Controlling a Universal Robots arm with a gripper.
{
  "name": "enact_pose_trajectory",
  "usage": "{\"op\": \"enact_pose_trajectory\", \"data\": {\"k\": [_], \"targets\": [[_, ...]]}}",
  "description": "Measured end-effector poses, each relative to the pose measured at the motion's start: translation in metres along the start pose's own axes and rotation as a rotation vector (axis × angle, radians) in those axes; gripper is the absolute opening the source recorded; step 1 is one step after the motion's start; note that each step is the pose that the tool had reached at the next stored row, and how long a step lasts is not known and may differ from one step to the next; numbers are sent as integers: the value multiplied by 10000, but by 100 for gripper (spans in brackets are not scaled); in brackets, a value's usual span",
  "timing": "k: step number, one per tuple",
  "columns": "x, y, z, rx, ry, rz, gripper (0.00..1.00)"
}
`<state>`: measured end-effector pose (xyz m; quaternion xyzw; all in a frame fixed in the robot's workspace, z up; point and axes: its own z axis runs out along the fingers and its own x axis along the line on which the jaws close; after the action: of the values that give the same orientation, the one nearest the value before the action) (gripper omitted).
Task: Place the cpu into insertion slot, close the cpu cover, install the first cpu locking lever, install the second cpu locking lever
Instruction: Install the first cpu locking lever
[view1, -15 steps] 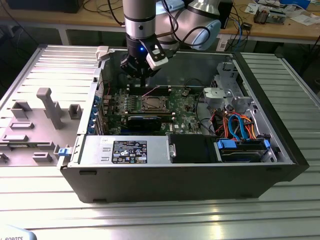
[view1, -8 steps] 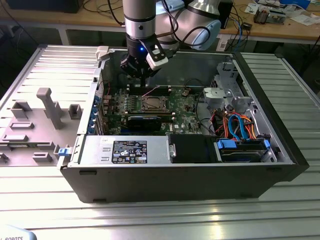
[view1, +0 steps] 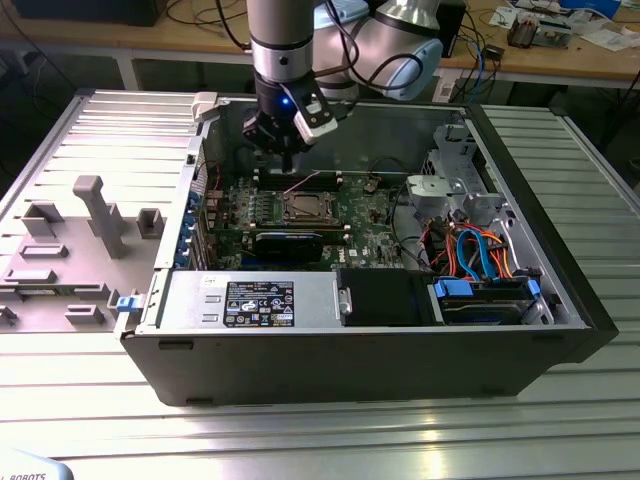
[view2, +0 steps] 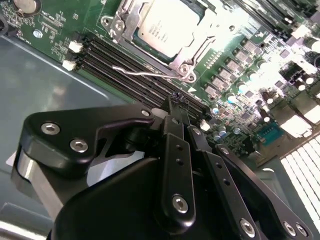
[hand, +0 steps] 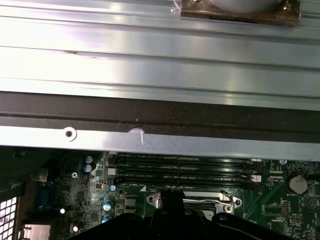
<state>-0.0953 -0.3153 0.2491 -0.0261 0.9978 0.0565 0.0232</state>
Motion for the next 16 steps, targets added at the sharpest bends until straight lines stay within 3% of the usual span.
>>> {"op": "enact_pose_trajectory", "data": {"k": [7,14,15,16], "targets": [[-140,-14,68,-12,-7,54,11],[-173,1,138,32,-5,51,11],[-176,2,141,75,-3,51,11],[-179,4,144,218,5,45,11]]}}
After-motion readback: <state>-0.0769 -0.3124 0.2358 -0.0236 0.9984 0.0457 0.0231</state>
